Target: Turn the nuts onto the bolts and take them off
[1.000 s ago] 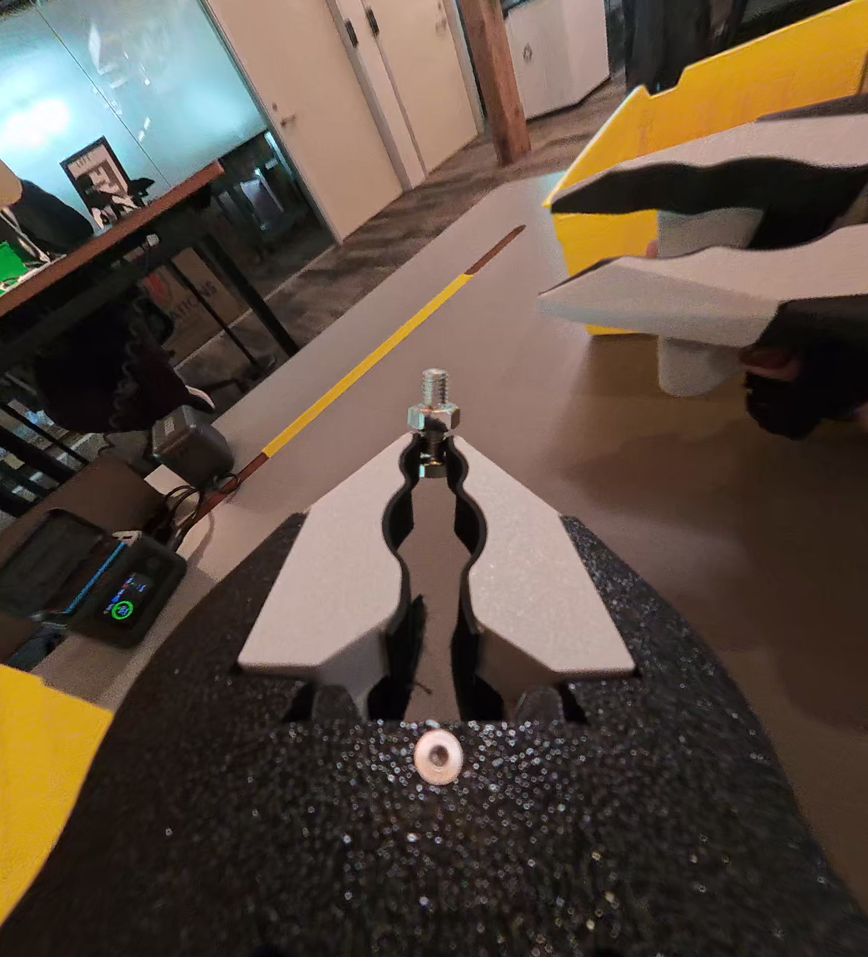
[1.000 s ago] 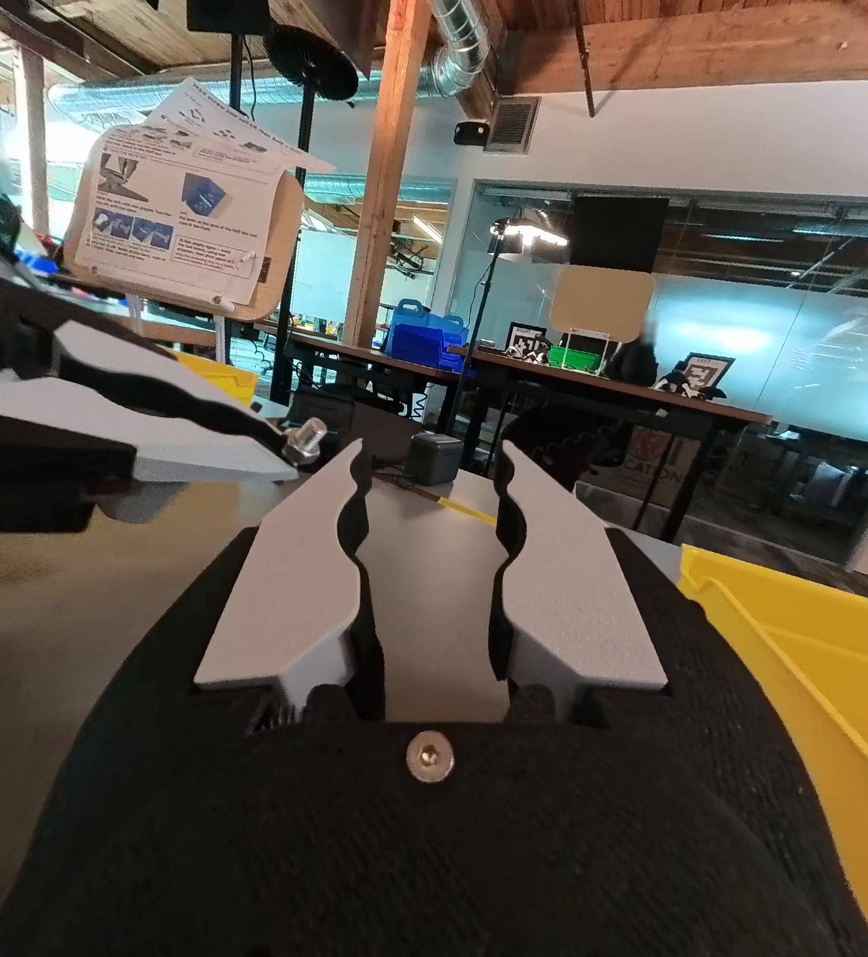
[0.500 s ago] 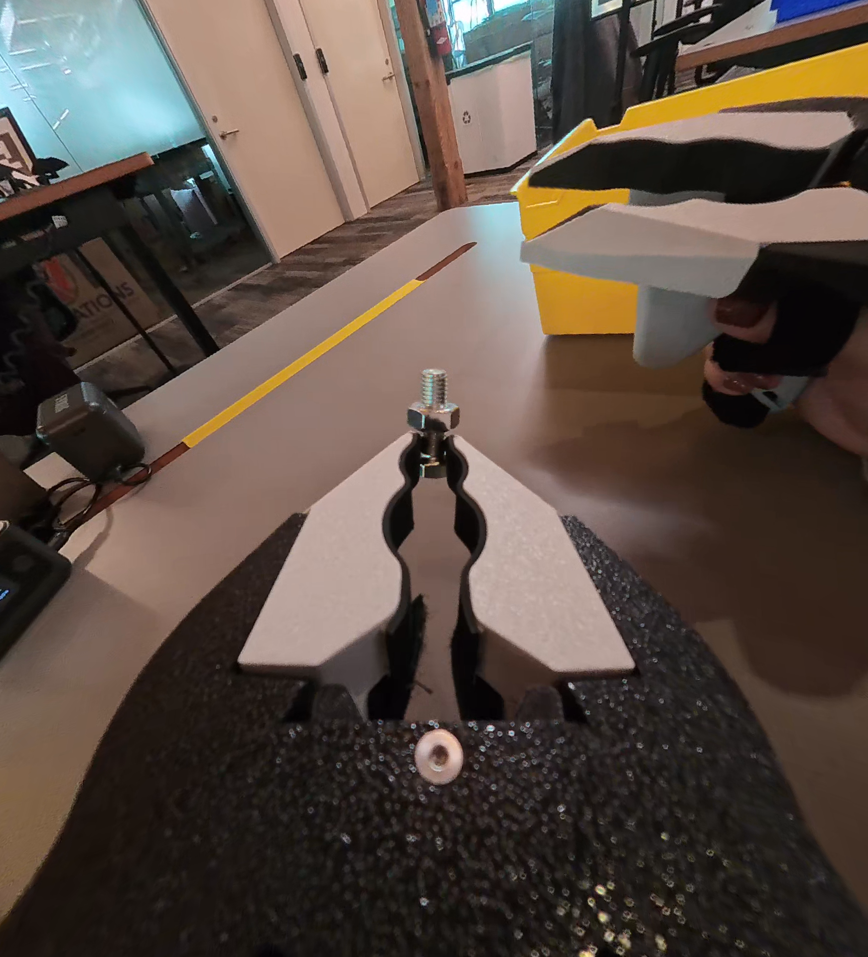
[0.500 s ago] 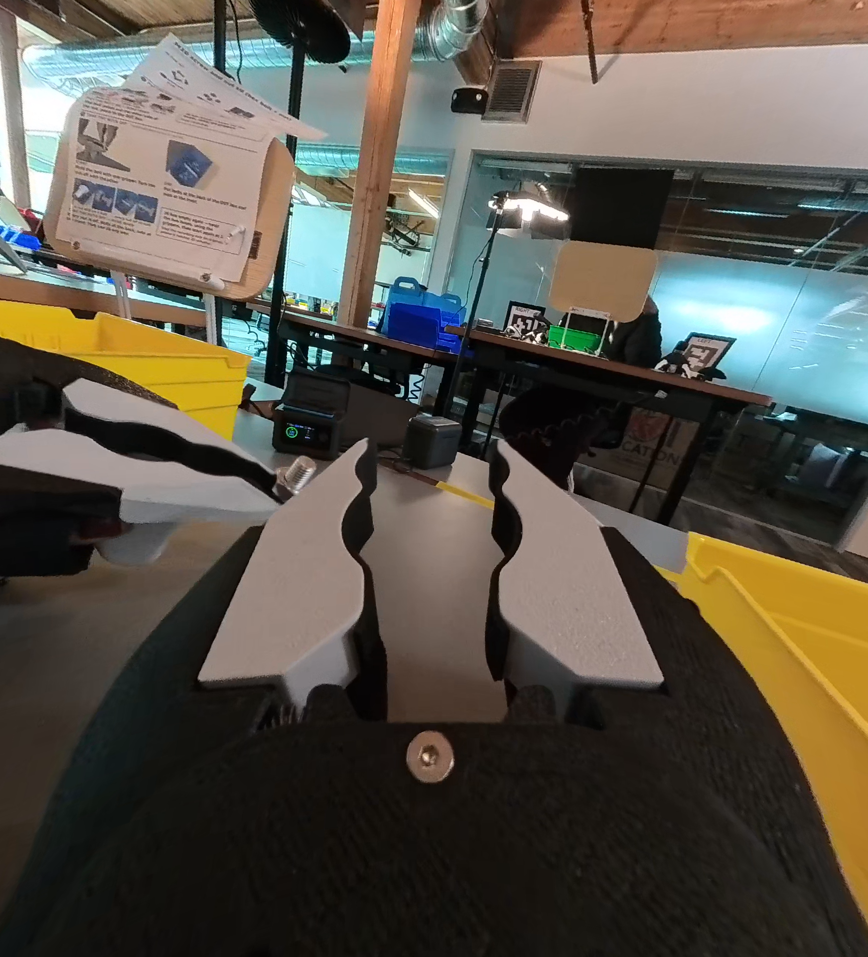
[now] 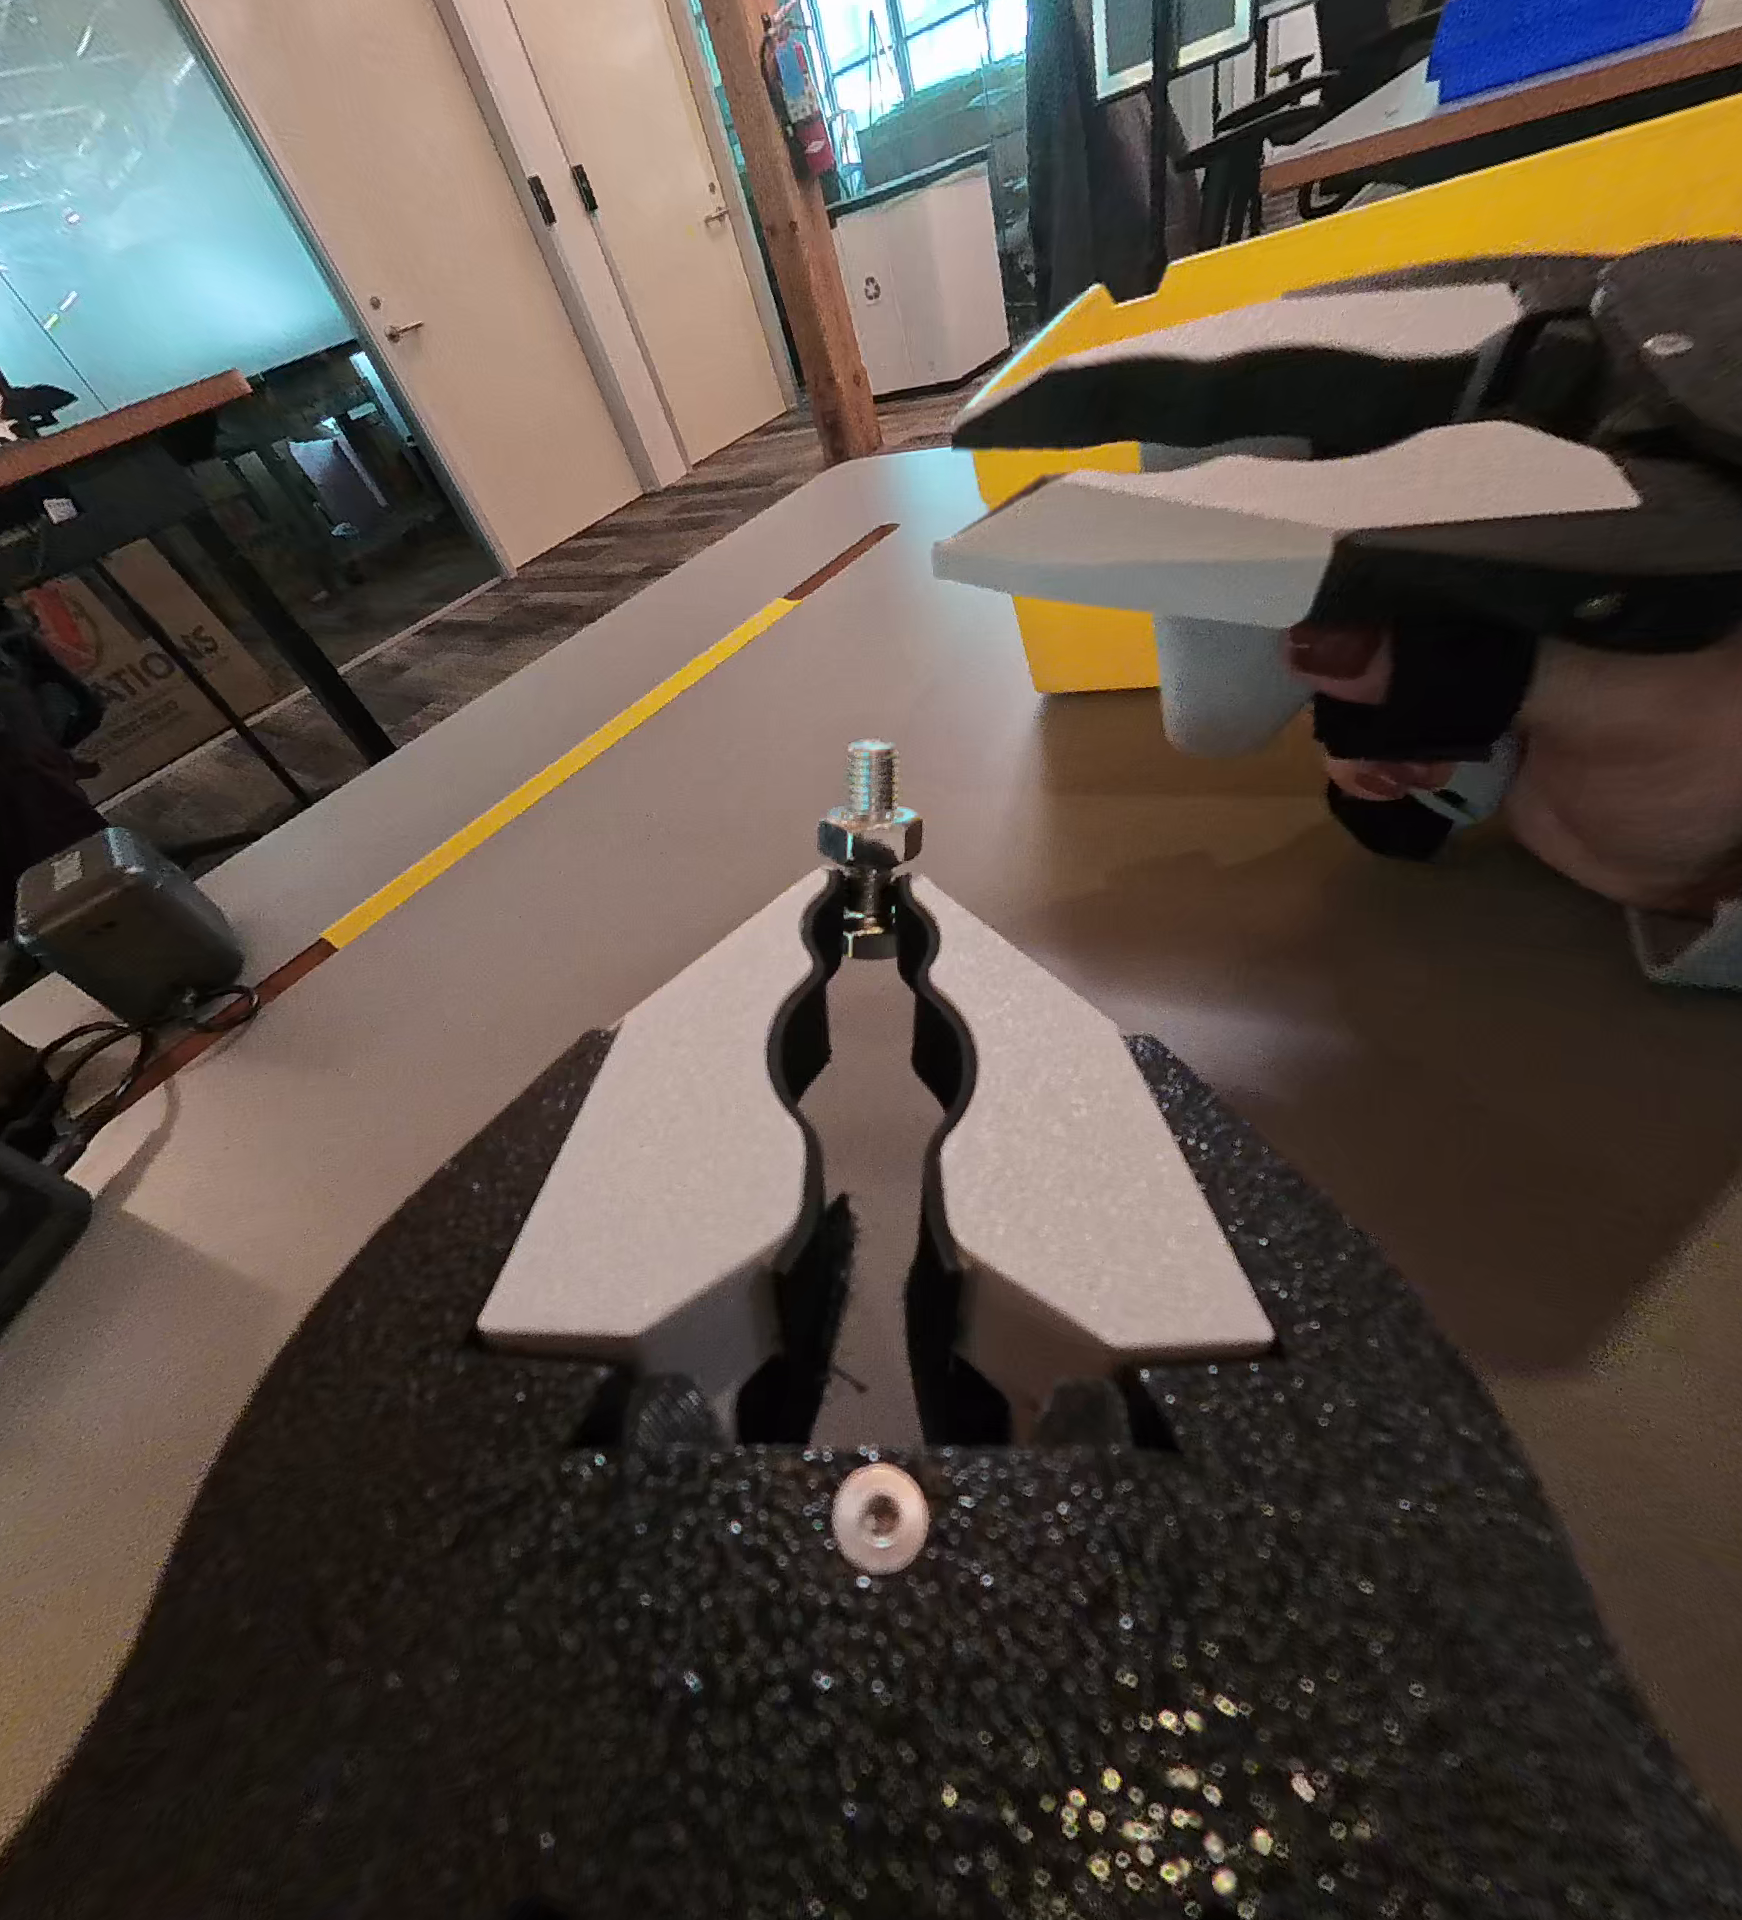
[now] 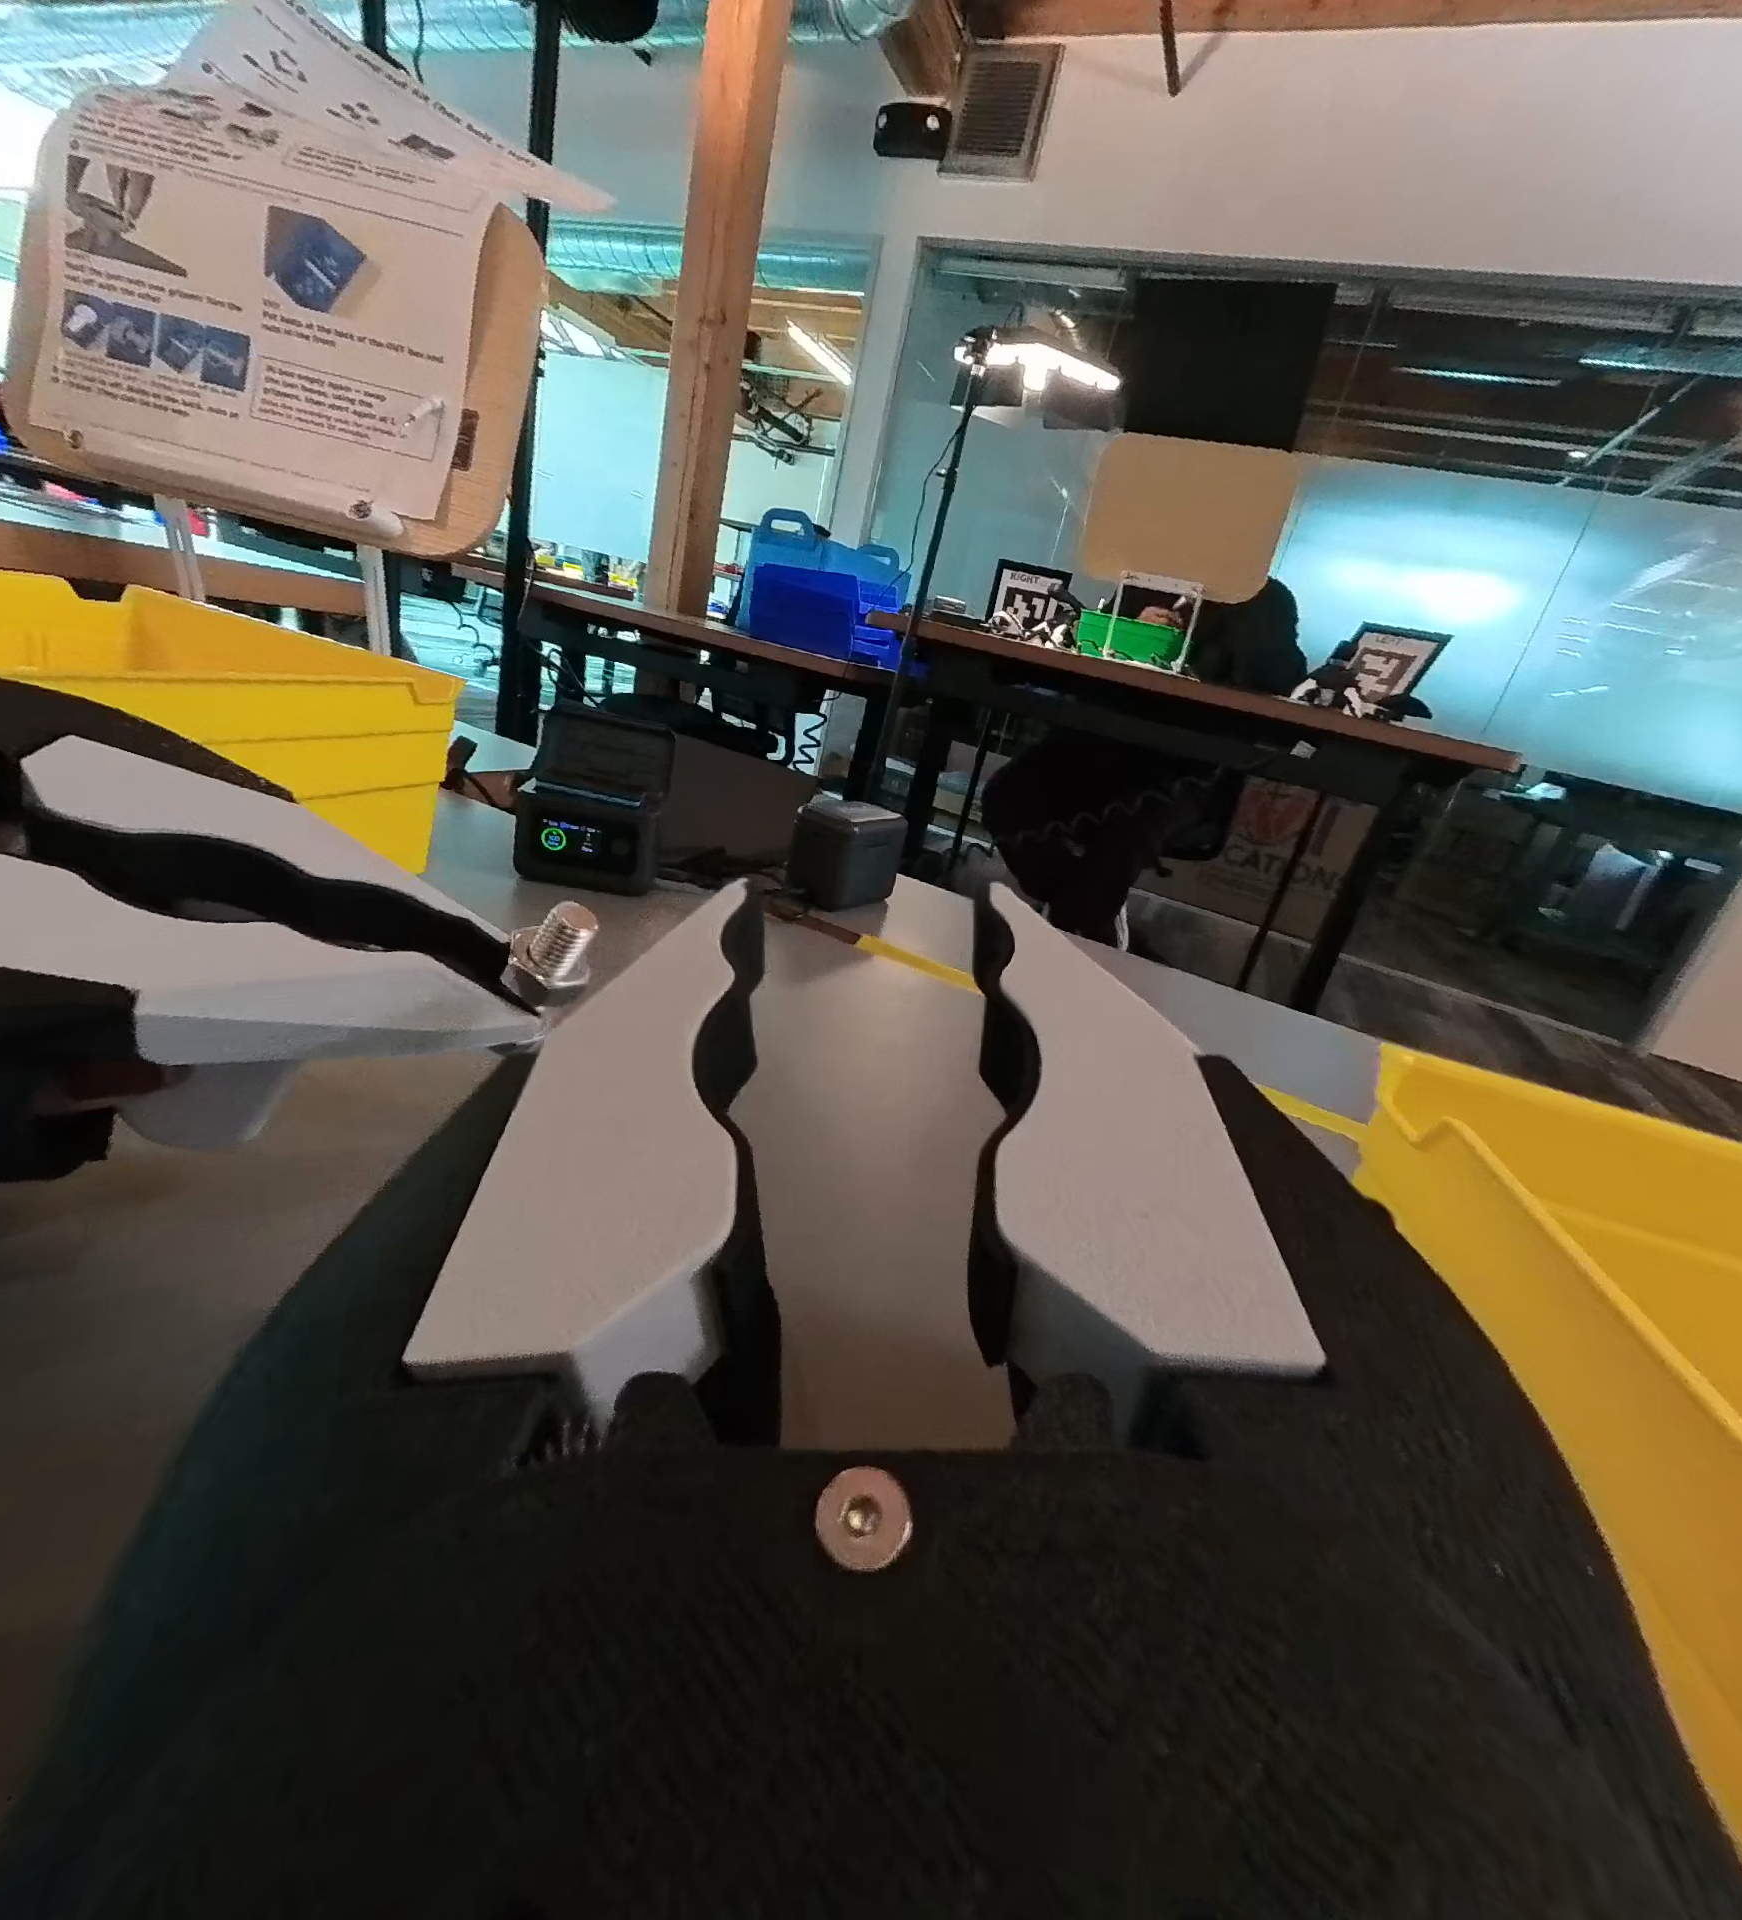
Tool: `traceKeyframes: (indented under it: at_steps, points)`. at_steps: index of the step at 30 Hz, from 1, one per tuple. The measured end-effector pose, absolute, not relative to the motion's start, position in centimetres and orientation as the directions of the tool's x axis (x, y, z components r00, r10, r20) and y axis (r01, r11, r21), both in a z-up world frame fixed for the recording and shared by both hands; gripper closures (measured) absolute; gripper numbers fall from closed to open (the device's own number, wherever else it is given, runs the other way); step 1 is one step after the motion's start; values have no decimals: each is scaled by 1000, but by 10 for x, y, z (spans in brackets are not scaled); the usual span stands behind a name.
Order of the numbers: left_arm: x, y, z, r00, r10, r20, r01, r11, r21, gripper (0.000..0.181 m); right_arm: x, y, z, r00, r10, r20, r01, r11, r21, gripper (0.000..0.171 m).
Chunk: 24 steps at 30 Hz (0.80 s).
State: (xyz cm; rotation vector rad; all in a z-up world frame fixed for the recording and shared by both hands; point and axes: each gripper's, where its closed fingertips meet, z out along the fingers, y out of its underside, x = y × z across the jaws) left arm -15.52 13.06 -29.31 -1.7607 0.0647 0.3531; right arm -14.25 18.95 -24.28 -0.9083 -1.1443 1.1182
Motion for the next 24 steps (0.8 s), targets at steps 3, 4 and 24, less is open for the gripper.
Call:
traceKeyframes:
  at_steps: [3, 4, 24]
  points:
    - [-159, 130, -291, 956, 160, -245, -209, -212, -955, 174, -145, 190, -242, 58, 975, 214, -201, 222, -954, 132]
    - [-159, 129, -290, 957, 162, -242, -207, -204, -957, 174, -145, 187, -241, 47, 974, 221, -204, 226, -952, 133]
    - [-147, 129, -280, 930, 129, -343, -325, -140, -935, 174, -136, 133, -237, -479, 861, -168, -45, -216, -975, 142]
